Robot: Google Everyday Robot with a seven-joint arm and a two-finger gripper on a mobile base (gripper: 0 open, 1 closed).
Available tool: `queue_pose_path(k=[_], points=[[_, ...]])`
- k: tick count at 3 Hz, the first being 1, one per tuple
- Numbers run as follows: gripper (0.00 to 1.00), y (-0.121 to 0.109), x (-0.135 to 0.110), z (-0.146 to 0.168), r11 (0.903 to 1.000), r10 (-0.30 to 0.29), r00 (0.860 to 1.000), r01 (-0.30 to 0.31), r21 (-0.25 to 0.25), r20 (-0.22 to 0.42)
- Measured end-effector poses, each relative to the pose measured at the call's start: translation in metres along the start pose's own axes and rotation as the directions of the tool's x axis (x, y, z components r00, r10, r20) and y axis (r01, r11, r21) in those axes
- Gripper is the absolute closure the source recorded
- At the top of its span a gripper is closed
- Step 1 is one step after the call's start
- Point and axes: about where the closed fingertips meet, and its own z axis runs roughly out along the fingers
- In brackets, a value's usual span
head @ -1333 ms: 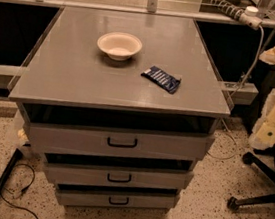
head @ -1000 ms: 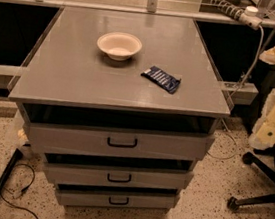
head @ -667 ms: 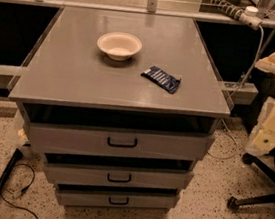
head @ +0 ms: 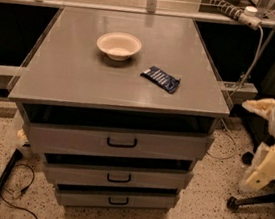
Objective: Open middle drawer
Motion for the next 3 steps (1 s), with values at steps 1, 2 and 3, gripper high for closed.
queue_pose_path(k=[1, 2, 3], points=[[0.0, 0.016, 0.02, 0.034, 0.9997, 0.017, 0.985, -0.02, 0.014, 0.174], [0.0, 0.032, 0.026, 0.058, 0.9981, -0.057, 0.958, 0.049, 0.036, 0.279], [0.0, 0.032, 0.025, 0.056, 0.9901, -0.138, 0.952, 0.127, 0.058, 0.271]])
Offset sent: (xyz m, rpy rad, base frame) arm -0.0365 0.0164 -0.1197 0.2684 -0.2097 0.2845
